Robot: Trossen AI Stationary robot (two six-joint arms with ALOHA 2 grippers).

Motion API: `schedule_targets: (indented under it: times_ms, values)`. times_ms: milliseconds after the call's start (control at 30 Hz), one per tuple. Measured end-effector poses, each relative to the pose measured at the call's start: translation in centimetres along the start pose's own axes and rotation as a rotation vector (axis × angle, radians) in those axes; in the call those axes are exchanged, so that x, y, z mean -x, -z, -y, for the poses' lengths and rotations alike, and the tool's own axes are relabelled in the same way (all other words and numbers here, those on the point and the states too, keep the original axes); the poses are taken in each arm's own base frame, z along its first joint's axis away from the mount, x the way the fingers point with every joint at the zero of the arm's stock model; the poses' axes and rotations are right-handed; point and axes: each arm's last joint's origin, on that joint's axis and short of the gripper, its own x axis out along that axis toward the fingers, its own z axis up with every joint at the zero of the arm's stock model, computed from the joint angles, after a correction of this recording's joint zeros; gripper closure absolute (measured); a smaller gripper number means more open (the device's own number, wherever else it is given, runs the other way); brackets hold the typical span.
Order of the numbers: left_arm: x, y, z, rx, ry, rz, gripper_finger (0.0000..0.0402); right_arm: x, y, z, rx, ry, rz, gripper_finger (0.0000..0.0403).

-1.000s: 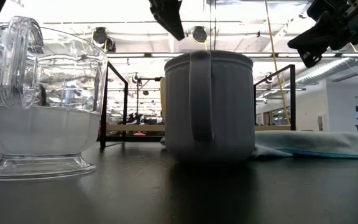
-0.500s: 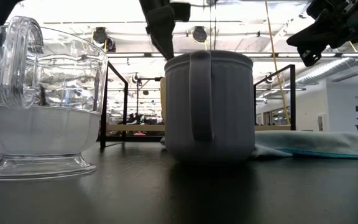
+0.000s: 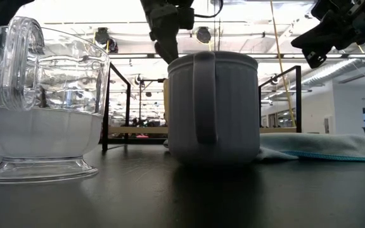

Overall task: Stack small to large cups/mugs on shelf
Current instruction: Put the yellow mug on the shelf

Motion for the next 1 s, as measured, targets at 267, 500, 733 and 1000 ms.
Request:
schedule_targets:
  times_ms: [267, 500, 733, 1000]
  values:
    - [-1.4, -0.7, -0.3, -0.018, -0.006, 0.023, 0.0124, 0.0, -0.2, 0.0, 0.006, -0.003, 0.018, 0.0403]
    - [-2.2, -0.8, 0.0, -0.012, 0.020, 0.004, 0.0124, 0.0, -0.2, 0.0, 0.007, -0.003, 0.021, 0.0403]
    - [-2.2, -0.8, 0.2, -0.008, 0.018, 0.002, 0.0126, 0.0, -0.2, 0.0, 0.007, -0.004, 0.021, 0.0403]
    - [-3.2, -0.3, -0.1, 0.001, 0.019, -0.022, 0.0126, 0.0, -0.2, 0.0, 0.007, -0.003, 0.021, 0.0403]
